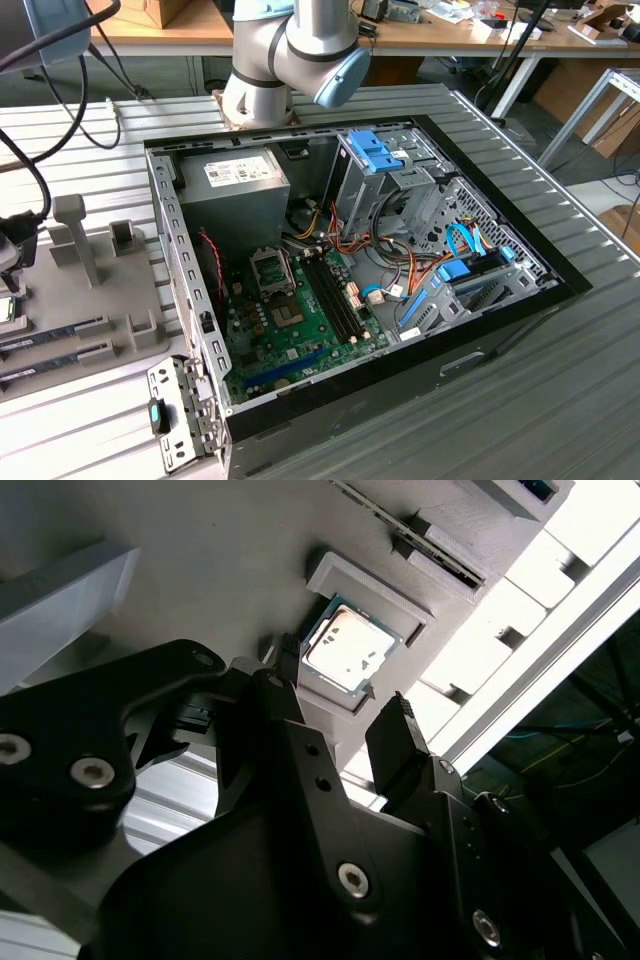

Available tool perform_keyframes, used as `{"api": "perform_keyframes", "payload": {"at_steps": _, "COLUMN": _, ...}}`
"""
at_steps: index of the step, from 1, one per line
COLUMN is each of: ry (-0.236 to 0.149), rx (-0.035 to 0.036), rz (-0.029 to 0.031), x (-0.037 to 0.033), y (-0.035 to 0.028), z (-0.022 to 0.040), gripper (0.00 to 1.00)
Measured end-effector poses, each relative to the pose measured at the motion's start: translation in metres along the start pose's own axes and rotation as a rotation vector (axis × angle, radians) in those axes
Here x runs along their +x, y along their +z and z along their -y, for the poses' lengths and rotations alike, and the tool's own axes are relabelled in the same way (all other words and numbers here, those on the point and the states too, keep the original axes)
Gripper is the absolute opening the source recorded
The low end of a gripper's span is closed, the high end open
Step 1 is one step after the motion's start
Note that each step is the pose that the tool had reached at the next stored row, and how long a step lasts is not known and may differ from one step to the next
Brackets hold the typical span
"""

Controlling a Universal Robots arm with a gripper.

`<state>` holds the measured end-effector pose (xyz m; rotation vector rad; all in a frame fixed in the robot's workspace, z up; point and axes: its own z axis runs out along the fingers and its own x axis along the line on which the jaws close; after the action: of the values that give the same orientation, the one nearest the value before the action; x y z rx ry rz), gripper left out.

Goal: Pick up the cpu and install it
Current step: 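Pick up the cpu and move it towards the insertion slot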

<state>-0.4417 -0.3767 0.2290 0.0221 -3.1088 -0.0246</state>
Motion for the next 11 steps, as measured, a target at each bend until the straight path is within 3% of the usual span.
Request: {"api": "perform_keyframes", "payload": {"at_steps": 11, "ry": 0.0, "rx": 0.0, "rz": 0.0, "x": -0.0001, "y": 0.0034, "z": 0.0001, "gripper": 0.54}}
